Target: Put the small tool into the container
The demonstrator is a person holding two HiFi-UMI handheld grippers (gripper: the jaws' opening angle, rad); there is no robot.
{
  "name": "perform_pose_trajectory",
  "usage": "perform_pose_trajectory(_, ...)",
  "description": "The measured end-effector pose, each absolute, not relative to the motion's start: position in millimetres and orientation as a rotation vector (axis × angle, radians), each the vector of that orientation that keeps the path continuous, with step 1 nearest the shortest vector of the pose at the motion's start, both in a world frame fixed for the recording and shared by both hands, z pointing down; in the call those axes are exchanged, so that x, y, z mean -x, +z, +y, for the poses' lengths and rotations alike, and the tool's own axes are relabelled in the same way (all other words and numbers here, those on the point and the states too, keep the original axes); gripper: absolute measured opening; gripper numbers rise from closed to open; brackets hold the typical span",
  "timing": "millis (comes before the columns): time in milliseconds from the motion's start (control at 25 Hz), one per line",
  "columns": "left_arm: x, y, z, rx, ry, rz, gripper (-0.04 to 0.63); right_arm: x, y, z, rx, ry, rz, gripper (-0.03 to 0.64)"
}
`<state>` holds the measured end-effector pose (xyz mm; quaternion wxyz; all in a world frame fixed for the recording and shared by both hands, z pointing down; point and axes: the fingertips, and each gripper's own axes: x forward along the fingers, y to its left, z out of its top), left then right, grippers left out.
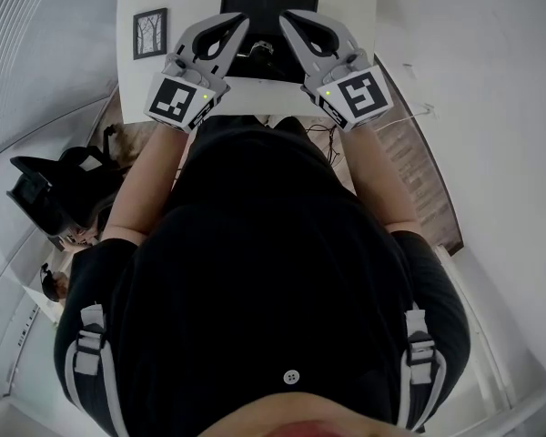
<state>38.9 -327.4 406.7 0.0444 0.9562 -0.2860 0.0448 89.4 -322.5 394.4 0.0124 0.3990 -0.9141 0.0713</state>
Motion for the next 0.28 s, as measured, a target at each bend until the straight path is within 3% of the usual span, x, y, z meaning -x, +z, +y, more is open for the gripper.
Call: perform_pose_trajectory(280, -43.7, 409.3, -329.7, -2.916, 0.147, -0.865, 0.006, -91.7, 395.4, -324.0, -1.252, 0.246, -2.855, 0.012)
